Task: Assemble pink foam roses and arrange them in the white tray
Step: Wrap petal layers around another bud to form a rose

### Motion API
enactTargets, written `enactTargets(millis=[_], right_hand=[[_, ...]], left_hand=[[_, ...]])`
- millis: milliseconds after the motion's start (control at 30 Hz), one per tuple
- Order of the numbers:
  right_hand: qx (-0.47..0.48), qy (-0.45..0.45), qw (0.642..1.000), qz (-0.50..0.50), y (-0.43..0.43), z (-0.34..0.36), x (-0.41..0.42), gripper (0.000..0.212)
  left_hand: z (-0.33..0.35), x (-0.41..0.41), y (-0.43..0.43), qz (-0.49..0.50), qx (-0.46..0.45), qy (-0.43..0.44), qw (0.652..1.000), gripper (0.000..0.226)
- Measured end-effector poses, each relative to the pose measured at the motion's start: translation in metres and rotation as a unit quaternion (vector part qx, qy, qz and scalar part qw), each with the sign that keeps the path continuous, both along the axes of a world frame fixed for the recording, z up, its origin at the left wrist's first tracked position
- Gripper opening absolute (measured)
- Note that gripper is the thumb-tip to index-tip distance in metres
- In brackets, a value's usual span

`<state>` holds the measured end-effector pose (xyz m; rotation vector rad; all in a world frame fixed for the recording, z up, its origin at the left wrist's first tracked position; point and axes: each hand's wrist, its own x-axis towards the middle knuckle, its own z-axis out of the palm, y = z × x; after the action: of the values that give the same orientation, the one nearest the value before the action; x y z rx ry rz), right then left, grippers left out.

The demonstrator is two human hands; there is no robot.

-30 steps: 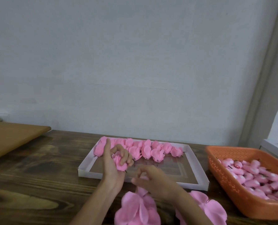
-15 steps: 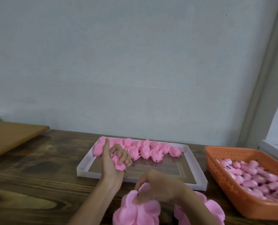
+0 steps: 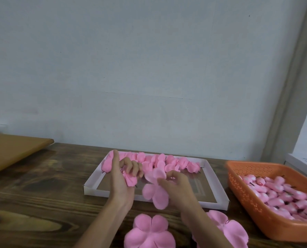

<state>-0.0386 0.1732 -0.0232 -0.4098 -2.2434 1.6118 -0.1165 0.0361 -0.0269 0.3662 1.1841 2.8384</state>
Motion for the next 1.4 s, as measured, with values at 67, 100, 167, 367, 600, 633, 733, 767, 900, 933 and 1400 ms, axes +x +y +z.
enactTargets(millis=[67,100,167,367,600,633,733,767,900,933,1400], right_hand=[[-0.021,0.005,1.000,0.009,-0.008,-0.001,0.000,0.013],[-0.028,0.005,0.999,0.013,-0.011,-0.001,0.000,0.016],[-0.047,0.005,0.999,0.021,-0.016,-0.002,0.000,0.022],[-0.146,-0.005,0.987,0.073,-0.027,-0.006,0.005,0.019],[-0.181,-0.010,0.978,0.108,-0.031,0.000,0.009,0.023],[-0.172,-0.007,0.979,0.105,-0.032,0.000,0.009,0.024],[-0.120,0.012,0.987,0.103,-0.032,0.003,0.009,0.027],[-0.109,0.016,0.988,0.106,-0.032,0.004,0.010,0.027],[-0.100,0.021,0.988,0.119,-0.029,0.003,0.009,0.031],[-0.104,0.021,0.987,0.122,-0.029,0.004,0.010,0.031],[0.075,0.103,0.985,0.119,-0.038,0.000,0.006,0.044]], left_hand=[[-0.001,0.002,0.003,-0.002,-0.008,0.022,1.000,0.065],[-0.001,0.003,0.004,-0.003,-0.015,0.029,0.999,0.066],[-0.003,0.005,0.007,-0.007,-0.033,0.033,0.999,0.068],[-0.005,0.008,0.016,-0.034,-0.035,0.029,0.998,0.069],[-0.009,0.006,0.017,-0.001,-0.076,0.051,0.996,0.083],[-0.010,0.005,0.017,-0.001,-0.080,0.058,0.995,0.086],[-0.010,0.006,0.015,0.001,-0.088,0.061,0.994,0.100],[-0.009,0.006,0.015,0.008,-0.091,0.061,0.994,0.099],[-0.012,0.003,0.016,0.019,-0.099,0.064,0.993,0.088],[-0.013,0.002,0.017,0.021,-0.104,0.067,0.992,0.085],[-0.013,0.012,0.022,0.029,-0.175,0.107,0.978,0.088]])
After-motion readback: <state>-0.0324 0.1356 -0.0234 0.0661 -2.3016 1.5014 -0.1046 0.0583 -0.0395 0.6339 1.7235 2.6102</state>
